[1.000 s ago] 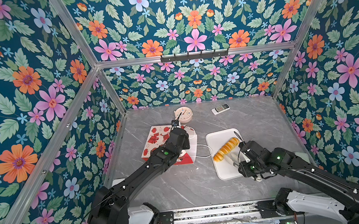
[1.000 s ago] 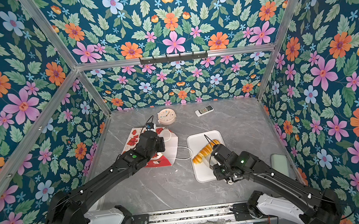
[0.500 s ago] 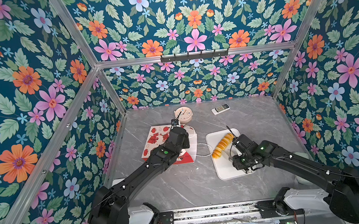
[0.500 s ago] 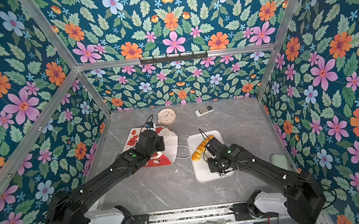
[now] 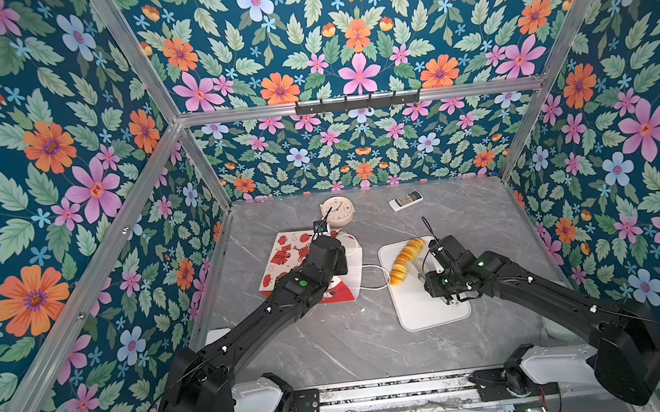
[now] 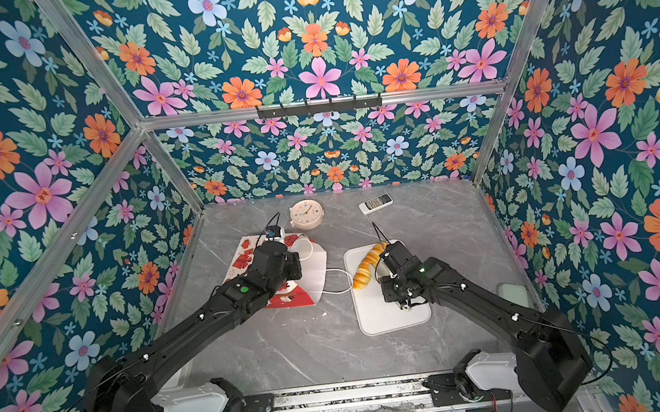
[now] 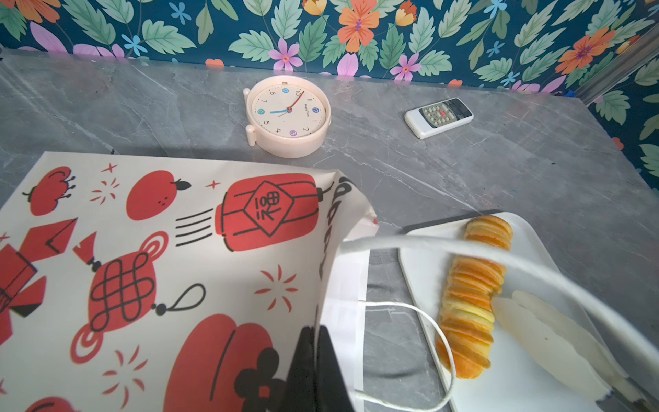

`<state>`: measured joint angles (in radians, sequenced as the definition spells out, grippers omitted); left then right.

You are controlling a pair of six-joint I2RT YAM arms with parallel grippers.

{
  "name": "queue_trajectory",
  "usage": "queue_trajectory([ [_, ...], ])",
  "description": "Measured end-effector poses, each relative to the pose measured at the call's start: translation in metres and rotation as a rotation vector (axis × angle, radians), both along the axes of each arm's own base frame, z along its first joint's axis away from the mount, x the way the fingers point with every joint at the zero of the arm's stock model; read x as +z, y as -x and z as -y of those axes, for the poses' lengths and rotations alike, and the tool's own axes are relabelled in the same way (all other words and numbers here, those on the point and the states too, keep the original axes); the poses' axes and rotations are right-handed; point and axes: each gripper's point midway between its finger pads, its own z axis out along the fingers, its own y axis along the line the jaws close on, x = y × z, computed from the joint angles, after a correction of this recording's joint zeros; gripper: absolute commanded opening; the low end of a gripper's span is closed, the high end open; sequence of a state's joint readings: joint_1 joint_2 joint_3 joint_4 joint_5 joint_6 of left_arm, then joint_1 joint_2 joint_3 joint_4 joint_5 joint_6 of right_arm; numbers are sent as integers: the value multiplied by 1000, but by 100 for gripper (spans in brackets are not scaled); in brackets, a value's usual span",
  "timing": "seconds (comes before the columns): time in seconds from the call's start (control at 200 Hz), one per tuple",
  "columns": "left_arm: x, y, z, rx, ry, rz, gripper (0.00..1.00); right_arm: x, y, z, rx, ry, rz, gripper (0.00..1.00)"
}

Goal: Take the fake bread out of the paper bag
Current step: 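Lower the bread onto the tray and open the tongs with the right gripper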

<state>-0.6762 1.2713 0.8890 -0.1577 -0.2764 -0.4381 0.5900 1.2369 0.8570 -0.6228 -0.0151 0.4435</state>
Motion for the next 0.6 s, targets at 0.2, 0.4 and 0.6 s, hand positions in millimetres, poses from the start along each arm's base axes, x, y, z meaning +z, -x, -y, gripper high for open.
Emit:
queue_trajectory([
  [0.2, 2, 0, -3, 10, -2, 9, 0, 17, 14, 0, -4, -74, 26, 42],
  [0.4, 1, 1, -3, 10, -5, 7, 0, 37, 4, -5, -8, -95, 70, 43],
  [0.6, 0, 2, -4, 10, -4, 6, 0, 27, -35, -20, -8, -56, 67, 42],
])
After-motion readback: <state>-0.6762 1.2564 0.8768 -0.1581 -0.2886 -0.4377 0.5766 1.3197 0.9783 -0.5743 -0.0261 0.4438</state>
